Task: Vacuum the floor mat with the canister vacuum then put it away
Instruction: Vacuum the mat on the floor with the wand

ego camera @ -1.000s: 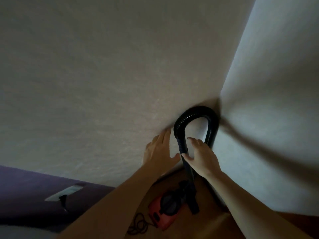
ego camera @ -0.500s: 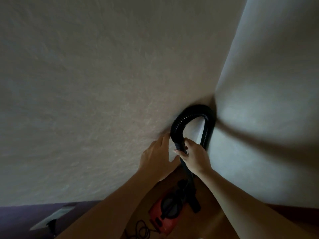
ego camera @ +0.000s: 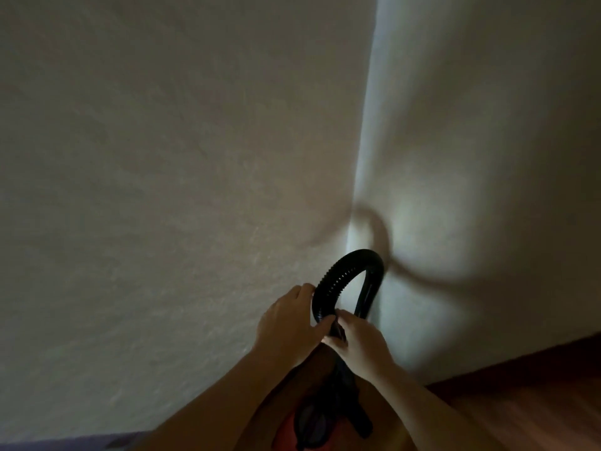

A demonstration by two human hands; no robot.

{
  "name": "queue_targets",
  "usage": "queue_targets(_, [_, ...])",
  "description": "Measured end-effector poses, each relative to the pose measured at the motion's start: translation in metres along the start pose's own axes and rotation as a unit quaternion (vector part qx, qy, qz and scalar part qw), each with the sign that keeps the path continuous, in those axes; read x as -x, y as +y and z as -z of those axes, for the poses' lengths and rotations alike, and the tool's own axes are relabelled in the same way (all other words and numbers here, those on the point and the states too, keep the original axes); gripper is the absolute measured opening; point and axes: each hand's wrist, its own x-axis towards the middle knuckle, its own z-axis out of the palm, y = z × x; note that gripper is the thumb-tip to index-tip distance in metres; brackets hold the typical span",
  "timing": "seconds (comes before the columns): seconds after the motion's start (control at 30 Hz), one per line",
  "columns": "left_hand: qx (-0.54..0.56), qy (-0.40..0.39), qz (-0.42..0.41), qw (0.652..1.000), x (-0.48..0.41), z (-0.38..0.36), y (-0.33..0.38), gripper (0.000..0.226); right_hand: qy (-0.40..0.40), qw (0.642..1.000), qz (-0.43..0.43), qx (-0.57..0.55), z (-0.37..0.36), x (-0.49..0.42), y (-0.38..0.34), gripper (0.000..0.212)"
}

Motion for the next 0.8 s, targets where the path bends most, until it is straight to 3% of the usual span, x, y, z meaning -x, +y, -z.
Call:
queue_targets(0.13, [0.119, -0.089, -0.010, 0.989, 0.010, -0.007, 0.016, 0.043, 0.004, 1.000, -0.005, 0.000, 0.004, 0.035, -0.003, 0.037])
queue_targets(0.23, [0.159, -0.105, -0.025, 0.981, 0.025, -0.017, 0.019, 0.045, 0.004, 1.000, -0.022, -0.006, 0.007, 0.059, 0.002, 0.034])
queue_targets(0.53, [0.167, -0.085, -0.069, 0.980, 0.073, -0.030, 0.036, 0.043, 0.012, 0.992, -0.034, -0.124, 0.001, 0.125, 0.009, 0.044])
queue_targets(0.8, [0.142, -0.091, -0.068, 0.983, 0.126, -0.058, 0.069, 0.047, -0.014, 0.976, -0.107, -0.186, -0.018, 0.196, 0.027, 0.046])
